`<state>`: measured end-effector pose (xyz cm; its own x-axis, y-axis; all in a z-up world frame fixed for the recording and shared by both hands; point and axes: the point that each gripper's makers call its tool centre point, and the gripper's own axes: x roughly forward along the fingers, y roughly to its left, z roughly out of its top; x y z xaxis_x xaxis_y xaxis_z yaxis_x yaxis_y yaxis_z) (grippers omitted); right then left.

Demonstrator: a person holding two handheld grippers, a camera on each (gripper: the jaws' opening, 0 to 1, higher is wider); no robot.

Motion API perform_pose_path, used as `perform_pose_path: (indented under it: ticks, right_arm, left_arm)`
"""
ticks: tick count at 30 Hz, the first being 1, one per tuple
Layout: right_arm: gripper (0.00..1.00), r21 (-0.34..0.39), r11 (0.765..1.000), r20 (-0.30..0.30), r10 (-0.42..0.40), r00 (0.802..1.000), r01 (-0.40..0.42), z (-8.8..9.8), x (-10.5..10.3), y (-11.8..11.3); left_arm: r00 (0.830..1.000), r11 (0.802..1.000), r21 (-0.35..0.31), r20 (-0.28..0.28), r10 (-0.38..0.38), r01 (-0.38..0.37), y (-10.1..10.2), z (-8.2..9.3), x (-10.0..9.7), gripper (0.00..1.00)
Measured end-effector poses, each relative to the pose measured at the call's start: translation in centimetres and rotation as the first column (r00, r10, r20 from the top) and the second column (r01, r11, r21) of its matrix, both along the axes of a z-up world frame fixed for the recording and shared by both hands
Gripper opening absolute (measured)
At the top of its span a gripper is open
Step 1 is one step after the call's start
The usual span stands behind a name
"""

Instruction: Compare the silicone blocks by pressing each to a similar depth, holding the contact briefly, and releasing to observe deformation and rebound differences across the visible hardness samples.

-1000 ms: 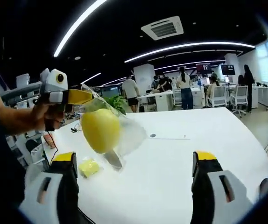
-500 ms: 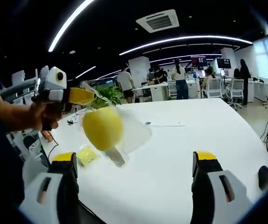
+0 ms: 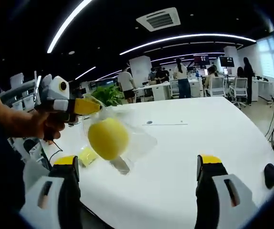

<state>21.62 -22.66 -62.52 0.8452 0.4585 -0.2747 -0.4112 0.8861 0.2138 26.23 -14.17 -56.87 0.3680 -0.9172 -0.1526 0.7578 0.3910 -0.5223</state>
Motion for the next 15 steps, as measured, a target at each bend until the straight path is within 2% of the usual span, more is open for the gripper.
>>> perform_pose_path:
  ticks: [6, 15]
  right_arm:
    - [0.96, 0.0, 1.0, -0.017, -0.001, 1.0, 0.001, -0.6, -0.3, -0.1]
    - [0.96, 0.009, 1.0, -0.029, -0.007, 1.0, 0.007, -1.1, -0.7, 0.0]
  left_arm:
    - [0.999, 0.999, 0.025, -0.026, -0.019, 0.02, -0.5, -2.0, -0.6, 0.0]
    - [0.996, 1.0, 0.004, -0.087, -0.016, 0.017, -1.1, -3.7, -1.2, 0.0]
